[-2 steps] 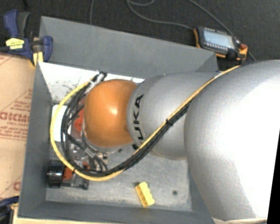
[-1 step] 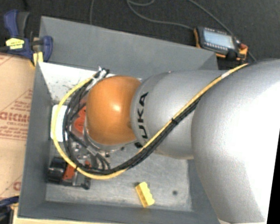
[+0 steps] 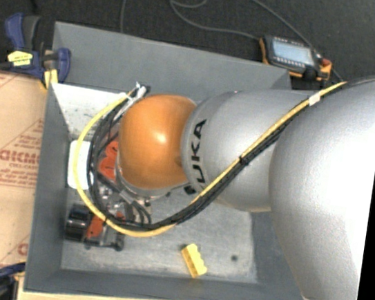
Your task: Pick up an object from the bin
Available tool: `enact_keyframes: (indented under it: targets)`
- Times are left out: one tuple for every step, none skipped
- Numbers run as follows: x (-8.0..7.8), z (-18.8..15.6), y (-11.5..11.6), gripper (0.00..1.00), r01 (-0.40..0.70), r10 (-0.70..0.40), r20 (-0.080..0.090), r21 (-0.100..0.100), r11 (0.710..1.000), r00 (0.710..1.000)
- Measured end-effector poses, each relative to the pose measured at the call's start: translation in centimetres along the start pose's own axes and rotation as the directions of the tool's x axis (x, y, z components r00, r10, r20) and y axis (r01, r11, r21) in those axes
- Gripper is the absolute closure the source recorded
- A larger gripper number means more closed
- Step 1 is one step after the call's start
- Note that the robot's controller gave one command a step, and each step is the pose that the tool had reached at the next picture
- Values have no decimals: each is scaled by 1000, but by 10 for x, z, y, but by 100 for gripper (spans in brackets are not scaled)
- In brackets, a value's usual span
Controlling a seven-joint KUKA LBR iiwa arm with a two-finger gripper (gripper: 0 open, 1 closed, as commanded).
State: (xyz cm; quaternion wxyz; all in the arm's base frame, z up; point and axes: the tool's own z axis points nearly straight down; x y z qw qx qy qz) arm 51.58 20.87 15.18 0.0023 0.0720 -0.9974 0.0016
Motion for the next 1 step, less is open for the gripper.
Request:
enact_keyframes:
  targets:
    - [-1,-18,0,100,-2,2,5,-1,1000,1000]
